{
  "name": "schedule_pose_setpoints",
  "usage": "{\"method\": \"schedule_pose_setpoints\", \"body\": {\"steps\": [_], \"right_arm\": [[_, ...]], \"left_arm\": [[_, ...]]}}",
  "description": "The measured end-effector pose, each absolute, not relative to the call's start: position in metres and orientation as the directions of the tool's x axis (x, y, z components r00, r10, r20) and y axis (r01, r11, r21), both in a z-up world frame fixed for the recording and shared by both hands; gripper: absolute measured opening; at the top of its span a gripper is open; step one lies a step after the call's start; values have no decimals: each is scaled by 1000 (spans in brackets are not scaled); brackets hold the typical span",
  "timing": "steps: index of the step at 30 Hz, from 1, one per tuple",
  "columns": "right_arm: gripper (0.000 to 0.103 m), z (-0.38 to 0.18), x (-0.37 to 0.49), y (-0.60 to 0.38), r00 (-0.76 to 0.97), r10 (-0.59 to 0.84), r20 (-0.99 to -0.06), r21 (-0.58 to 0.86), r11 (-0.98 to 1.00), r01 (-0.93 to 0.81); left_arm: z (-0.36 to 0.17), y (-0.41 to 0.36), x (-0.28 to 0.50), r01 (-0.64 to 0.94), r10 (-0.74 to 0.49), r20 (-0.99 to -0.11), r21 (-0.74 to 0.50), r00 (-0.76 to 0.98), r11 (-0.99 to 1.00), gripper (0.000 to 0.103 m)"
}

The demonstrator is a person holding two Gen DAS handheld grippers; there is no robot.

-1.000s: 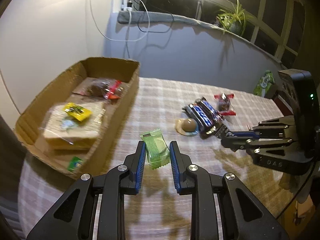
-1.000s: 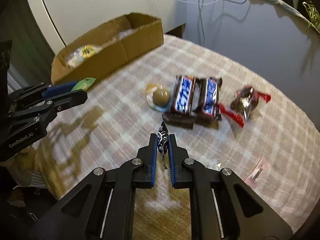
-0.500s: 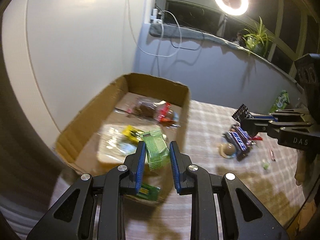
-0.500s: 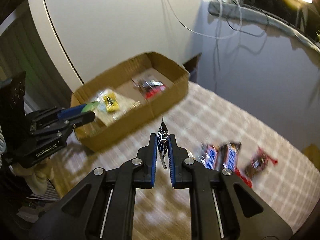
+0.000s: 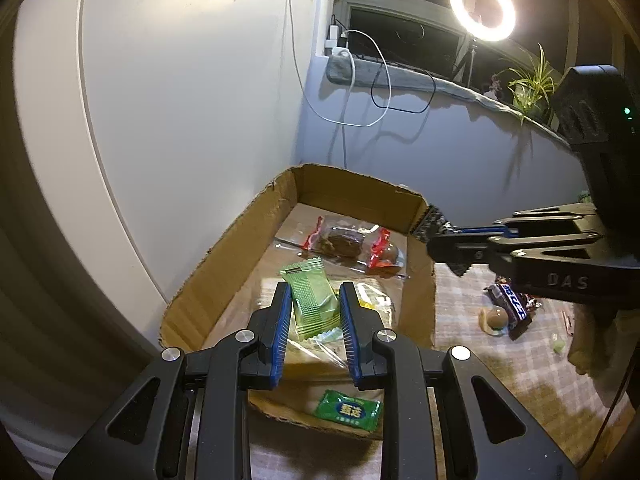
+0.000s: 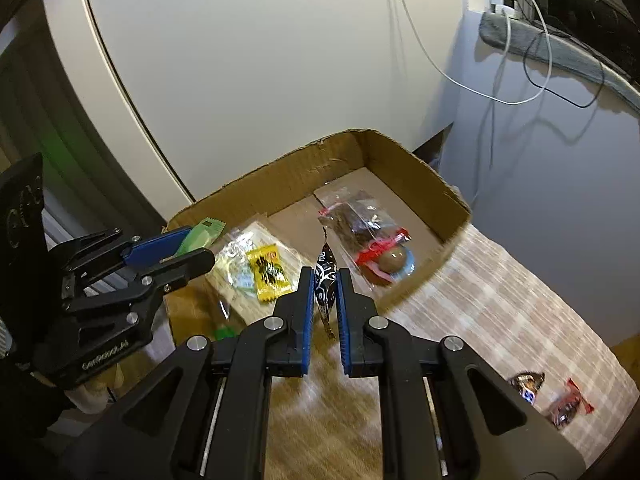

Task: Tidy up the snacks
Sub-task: 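Carry both held packets over the cardboard box, then open both grippers to drop the packets into the box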

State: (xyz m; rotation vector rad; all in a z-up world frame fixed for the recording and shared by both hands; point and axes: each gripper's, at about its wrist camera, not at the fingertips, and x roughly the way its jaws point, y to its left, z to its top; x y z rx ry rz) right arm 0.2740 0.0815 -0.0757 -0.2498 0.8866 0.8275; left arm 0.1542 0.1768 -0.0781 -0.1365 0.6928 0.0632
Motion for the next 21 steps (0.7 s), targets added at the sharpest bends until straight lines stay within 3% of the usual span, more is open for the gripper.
{"method": "schedule_pose_setpoints", "body": {"steps": [16,17,18,19,20,21], "right_arm": [[14,-85,293,101,347,524,-777,131,675,-726],[24,-84,293,100,352,521,-777,127,678,-724],[41,-84,293,100,360,517,-777,120,682,-722],[50,-83,292,99,370,514,-774,111,685,-720],[61,-81,291,98,385,513,-767,101,690,-717],[62,-80,290,97,393,513,-763,96,691,-716]], "left_arm": [[-84,185,160,-110,15,-648,-106,762,988,26],[-84,185,160,-111,18,-648,-103,762,988,36],[-83,185,160,-116,25,-647,-98,762,988,42],[-83,185,159,-120,31,-644,-95,765,988,50],[-82,185,158,-125,37,-640,-93,768,988,51],[-82,186,158,-126,38,-639,-93,768,988,51]]}}
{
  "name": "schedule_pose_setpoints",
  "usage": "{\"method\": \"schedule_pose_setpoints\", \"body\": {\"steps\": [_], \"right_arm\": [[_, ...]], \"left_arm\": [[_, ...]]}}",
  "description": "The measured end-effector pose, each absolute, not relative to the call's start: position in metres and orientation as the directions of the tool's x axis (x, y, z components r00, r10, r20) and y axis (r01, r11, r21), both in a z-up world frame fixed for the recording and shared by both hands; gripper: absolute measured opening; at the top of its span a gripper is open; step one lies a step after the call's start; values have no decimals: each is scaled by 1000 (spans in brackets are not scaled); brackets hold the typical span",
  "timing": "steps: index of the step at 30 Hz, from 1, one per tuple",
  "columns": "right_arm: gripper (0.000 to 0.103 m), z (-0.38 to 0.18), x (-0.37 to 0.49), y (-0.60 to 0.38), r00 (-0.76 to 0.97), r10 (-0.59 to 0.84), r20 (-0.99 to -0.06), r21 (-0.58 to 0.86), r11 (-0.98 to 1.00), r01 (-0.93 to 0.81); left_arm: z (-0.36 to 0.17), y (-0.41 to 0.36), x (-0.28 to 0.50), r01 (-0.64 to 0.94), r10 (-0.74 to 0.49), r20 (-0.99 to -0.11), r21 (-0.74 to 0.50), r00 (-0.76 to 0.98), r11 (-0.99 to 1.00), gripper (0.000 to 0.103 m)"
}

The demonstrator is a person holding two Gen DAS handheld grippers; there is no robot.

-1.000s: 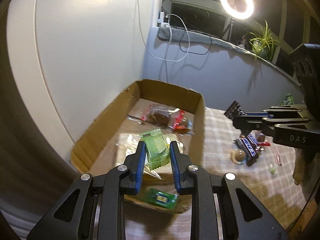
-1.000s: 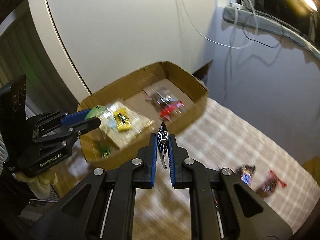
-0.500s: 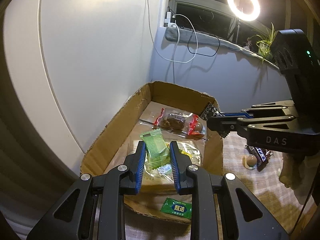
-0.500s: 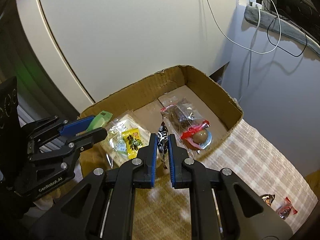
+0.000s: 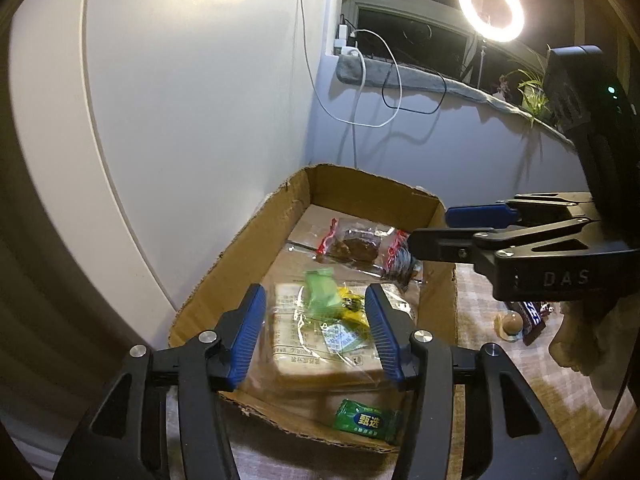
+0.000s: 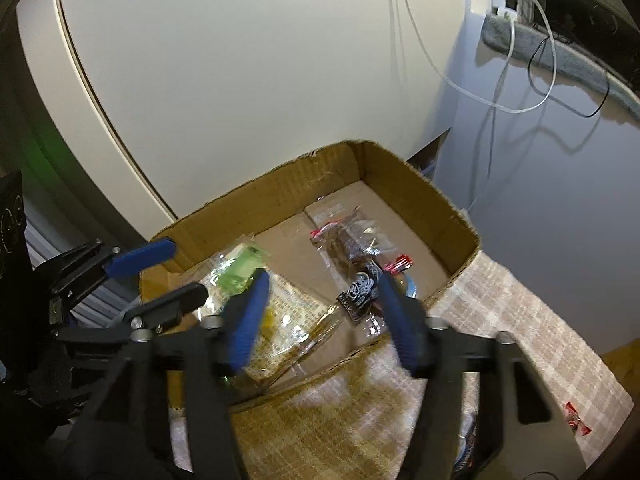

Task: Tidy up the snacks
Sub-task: 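Open both grippers to drop the packets into the box, then withdraw both grippers from the box back to the table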

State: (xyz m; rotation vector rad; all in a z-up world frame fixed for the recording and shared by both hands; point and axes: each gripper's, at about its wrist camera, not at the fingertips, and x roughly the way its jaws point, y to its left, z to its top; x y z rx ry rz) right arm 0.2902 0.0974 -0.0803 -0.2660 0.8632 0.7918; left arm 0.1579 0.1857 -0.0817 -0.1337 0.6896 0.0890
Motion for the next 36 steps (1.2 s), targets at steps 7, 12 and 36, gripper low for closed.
{"method": "schedule_pose_setpoints", "body": {"steps": [7,12,36], "right_arm": [[62,-76,287,86,419,493,-762,78,712,-697],[62,-73,285,70,426,515,-744,115,727,-677],[103,-54,257,-61,591,415,-692,86,860,-503]], "left_arm": [[-77,182,153,-122,41,-631,-87,775,989,51],[-72,177,148,-117,40,-623,-84,781,990,51],[-59,111,135,-19,-35,-620,-80,784,997,61]]}}
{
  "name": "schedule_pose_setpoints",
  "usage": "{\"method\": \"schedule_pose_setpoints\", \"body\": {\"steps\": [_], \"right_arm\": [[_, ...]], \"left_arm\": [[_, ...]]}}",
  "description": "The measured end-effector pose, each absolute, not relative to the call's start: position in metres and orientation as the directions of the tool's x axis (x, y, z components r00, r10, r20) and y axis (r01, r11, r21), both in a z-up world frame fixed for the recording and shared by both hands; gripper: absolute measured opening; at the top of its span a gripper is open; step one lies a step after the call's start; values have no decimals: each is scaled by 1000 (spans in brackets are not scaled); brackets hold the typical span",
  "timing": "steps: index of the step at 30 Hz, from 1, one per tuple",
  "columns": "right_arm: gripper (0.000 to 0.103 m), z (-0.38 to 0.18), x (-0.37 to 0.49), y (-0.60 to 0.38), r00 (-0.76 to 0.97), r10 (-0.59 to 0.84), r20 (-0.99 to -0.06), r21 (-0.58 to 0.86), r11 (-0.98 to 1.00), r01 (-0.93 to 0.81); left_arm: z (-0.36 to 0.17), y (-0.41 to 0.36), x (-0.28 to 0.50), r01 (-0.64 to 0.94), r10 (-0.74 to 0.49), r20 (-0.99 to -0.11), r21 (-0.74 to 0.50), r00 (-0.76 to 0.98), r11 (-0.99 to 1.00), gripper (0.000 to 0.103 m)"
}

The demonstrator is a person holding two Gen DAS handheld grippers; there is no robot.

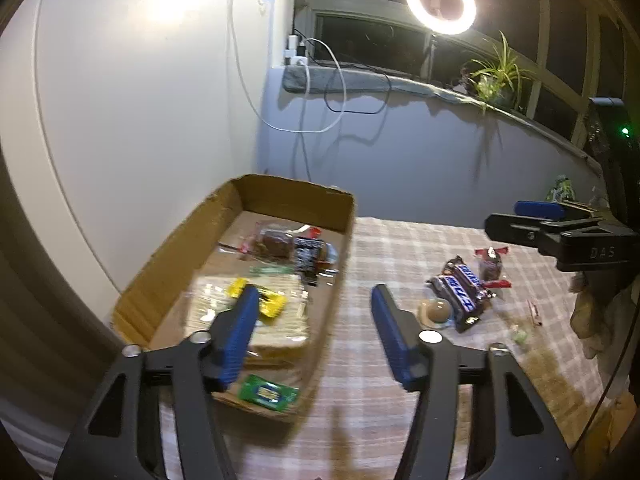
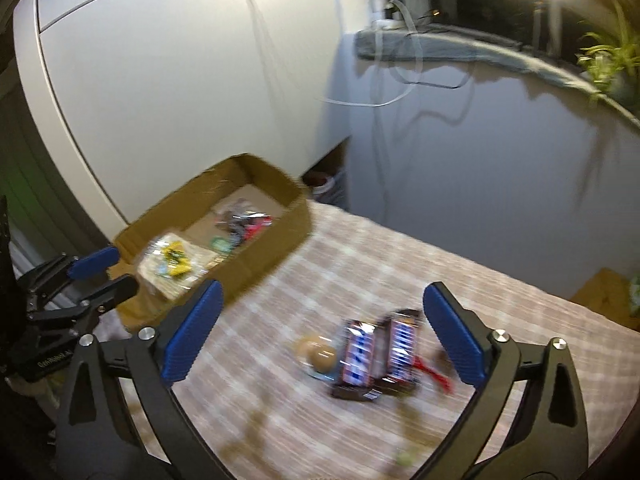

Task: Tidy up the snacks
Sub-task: 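Withdraw both grippers from the box back to the table, then grasp the small clear candy with the left gripper while the right grasps the pink packet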

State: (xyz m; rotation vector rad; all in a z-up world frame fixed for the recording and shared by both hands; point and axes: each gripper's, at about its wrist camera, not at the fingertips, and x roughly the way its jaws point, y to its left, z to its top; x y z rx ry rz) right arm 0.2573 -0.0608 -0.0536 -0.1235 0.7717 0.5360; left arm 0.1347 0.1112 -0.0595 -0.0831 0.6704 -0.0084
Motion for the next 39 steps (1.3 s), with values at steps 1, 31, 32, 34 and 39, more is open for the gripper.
{"method": "schedule_pose_setpoints", "body": {"steps": [1,31,32,34,39], "right_arm": [[103,-53,255,-68,598,407,-691,80,864,-497],[50,-139,240,-235,431,332,-839,239,937,-256],[47,-144,242,-233,417,333,-846,246,936,-250],[46,-149,243,-231,411,326,-852,242,939,-244],[42,-156,242,-226,419,291,-860,202,948,-245]], "left_arm": [[-61,106,135,-8,-44,-623,-81,781,997,61],[-121,-74,152,344,-383,-747,-218,543,913,37],[-124,-79,153,347,-387,-752,-222,534,911,37],[-129,-88,157,354,-391,-762,-225,517,908,37],[-140,-97,167,342,-377,-782,-224,496,913,37]]}}
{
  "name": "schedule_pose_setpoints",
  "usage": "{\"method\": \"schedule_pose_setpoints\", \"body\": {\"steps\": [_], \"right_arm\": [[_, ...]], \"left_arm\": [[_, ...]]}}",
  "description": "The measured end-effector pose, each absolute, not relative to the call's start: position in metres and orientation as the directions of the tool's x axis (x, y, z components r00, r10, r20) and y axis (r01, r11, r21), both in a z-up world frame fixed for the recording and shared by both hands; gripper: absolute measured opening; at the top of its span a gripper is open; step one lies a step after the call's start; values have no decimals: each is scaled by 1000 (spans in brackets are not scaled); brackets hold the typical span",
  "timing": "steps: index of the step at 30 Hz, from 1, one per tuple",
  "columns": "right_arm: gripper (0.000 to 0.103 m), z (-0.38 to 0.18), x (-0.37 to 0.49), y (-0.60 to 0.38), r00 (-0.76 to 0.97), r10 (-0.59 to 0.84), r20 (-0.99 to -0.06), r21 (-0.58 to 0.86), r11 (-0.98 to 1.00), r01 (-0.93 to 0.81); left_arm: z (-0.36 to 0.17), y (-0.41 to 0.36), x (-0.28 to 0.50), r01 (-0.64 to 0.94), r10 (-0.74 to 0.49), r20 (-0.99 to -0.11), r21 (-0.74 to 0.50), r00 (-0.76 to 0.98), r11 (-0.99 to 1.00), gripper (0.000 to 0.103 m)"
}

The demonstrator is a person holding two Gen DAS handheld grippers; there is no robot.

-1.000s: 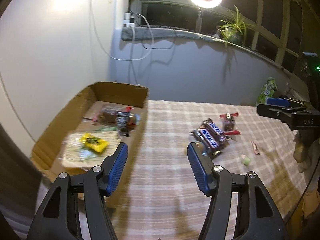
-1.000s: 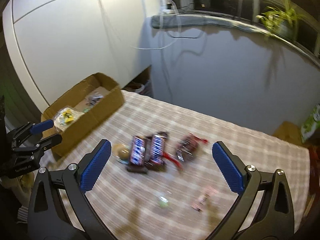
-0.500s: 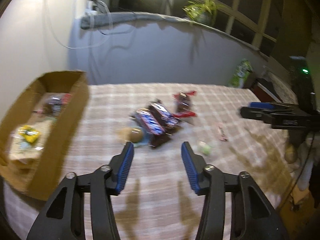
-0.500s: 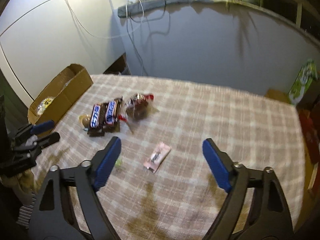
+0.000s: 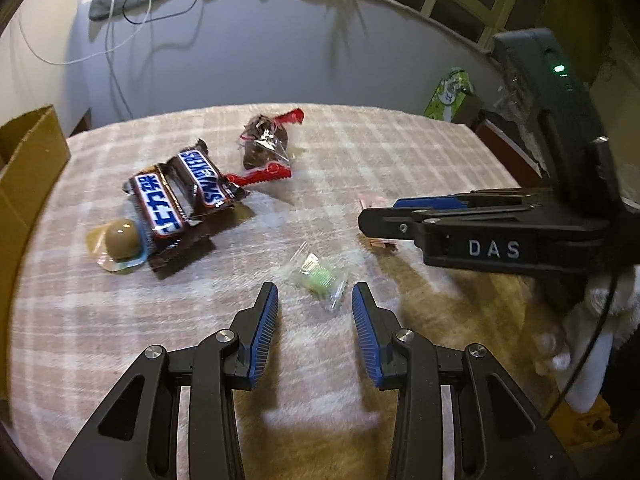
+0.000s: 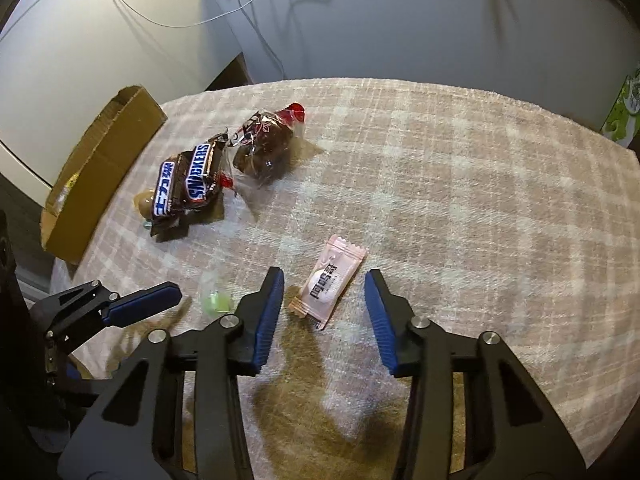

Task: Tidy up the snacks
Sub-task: 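Grasp the small clear candy with the left gripper while the right grasps the pink packet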

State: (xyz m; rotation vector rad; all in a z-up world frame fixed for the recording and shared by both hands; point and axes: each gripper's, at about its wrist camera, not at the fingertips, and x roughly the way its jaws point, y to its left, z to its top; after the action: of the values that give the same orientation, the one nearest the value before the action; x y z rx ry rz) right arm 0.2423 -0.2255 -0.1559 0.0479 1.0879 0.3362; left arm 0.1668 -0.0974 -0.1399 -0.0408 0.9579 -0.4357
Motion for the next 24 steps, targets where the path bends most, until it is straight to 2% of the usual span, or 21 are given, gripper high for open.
{"method": "schedule_pose_setpoints", "body": {"steps": [4,10,16,17,19,24], "right_arm": [[38,-158,240,-220,431,258,-865,154,953,-260],[22,-160,237,-210,441,170,-881,22,946,-322],[19,-159,238,-212,437,172,-883,14,939,-343],[17,-159,238,-213,438,175,-882,15,939,-344],[7,-158,237,-216,439,184,-879,25,939,-344],[6,-158,235,-221,445,213,-870,61,941,-333]], "left_arm": [[-142,-104,172,339,-353,-785,-194,509,920,37],[-144,-112,176,339,-305,-789,-131,533,932,32],[-145,-110,177,338,-290,-786,-110,546,935,26],[-145,-109,177,335,-288,-785,-109,548,936,26],[-145,-106,177,330,-287,-784,-112,550,937,26],[-143,-95,176,305,-282,-782,-123,557,944,24]]}}
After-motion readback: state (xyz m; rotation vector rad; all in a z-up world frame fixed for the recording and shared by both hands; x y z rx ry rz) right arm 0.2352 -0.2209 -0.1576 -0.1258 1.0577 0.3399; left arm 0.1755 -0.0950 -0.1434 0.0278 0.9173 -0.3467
